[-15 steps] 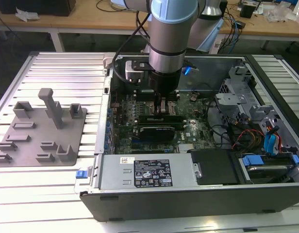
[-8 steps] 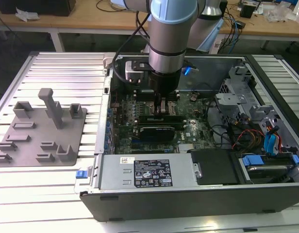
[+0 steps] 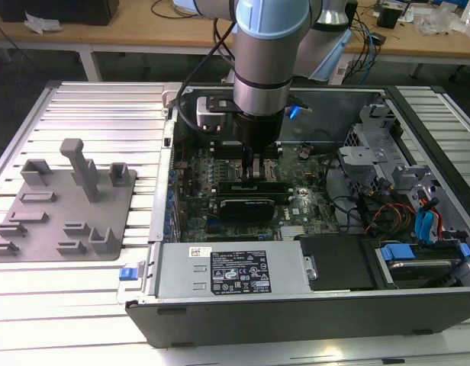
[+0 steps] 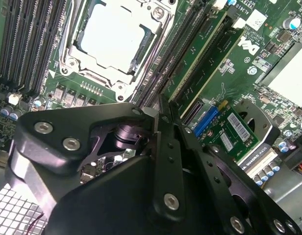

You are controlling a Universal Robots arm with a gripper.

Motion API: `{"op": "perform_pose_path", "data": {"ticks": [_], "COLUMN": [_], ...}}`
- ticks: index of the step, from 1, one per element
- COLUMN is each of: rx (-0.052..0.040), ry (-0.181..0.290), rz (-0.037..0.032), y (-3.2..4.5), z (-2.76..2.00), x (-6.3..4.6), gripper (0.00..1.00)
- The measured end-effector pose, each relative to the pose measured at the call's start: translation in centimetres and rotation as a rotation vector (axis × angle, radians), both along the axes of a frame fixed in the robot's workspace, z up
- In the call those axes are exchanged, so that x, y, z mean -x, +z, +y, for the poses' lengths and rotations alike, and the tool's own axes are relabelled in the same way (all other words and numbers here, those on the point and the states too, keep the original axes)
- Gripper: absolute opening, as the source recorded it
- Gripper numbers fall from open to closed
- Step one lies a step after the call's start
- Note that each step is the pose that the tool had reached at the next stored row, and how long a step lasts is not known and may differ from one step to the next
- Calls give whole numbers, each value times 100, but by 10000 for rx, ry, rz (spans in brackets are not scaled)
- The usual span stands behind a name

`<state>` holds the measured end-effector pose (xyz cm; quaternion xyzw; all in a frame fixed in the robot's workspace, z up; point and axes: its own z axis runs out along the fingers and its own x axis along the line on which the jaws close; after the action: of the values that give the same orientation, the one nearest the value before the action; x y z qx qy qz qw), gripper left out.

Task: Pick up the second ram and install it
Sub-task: 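Insert the second ram into the second slot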

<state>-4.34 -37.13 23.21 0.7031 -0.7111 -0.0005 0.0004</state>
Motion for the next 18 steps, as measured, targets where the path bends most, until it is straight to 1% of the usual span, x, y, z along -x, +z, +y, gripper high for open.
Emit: {"op": "perform_pose_path", "data": {"ticks": [13,18], "rx": [0,-1], "ry": [-86,-86], "rz": [-3,-31], "y": [-2,-10], "z": [0,0], "x": [0,3], "gripper": [9,9]}}
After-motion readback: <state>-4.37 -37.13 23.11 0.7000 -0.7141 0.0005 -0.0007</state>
